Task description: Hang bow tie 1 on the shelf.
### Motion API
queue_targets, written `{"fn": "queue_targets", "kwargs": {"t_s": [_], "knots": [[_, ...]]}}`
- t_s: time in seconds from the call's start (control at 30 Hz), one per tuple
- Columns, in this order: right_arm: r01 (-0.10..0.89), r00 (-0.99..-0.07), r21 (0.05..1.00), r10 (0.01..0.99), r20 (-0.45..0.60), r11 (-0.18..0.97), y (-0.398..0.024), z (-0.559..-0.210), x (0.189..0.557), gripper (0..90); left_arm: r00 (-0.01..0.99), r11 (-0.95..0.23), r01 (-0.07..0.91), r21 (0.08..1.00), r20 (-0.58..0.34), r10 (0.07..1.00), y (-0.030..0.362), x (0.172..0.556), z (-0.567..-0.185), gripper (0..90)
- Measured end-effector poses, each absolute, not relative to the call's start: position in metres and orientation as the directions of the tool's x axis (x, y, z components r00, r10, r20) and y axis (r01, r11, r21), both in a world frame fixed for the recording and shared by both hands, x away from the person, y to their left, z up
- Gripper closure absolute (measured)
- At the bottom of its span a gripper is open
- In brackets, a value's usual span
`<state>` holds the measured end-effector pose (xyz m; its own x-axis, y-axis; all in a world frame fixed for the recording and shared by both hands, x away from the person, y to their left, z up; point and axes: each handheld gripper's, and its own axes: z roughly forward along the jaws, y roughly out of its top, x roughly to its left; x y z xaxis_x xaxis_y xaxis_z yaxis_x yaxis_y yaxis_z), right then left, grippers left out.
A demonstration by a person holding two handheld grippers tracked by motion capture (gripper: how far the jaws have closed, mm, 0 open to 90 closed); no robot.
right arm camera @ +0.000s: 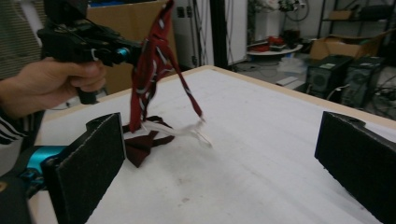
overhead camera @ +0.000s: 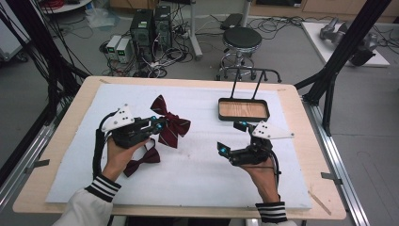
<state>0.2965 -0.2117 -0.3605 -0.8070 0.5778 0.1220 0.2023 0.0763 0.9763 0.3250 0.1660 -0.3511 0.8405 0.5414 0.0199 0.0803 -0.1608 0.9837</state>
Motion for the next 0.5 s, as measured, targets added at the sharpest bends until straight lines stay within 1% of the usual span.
{"fn": "queue_targets", "kwargs": {"t_s": [0.2, 0.37, 0.4, 0.43, 0.5], "knots": [[0.225, -0.842, 0.969, 0.521, 0.140, 0.103, -0.196, -0.357, 0.303, 3.1, 0.871, -0.153, 0.088, 0.984, -0.002, 0.491, 0.150, 0.326, -0.355, 85.9], [0.233, -0.862, 0.964, 0.486, 0.145, 0.126, -0.185, -0.355, 0.306, 6.8, 0.884, -0.159, 0.083, 0.984, 0.001, 0.468, 0.139, 0.325, -0.357, 85.8], [0.242, -0.872, 0.961, 0.463, 0.155, 0.133, -0.181, -0.354, 0.307, 14.0, 0.886, -0.159, 0.082, 0.984, 0.001, 0.464, 0.137, 0.325, -0.357, 85.9], [0.243, -0.879, 0.961, 0.450, 0.159, 0.134, -0.180, -0.354, 0.308, 17.2, 0.887, -0.158, 0.082, 0.984, 0.000, 0.461, 0.135, 0.324, -0.357, 85.8], [0.243, -0.881, 0.961, 0.444, 0.161, 0.133, -0.179, -0.354, 0.307, 18.1, 0.891, -0.159, 0.078, 0.984, 0.002, 0.455, 0.132, 0.324, -0.357, 85.8]]}}
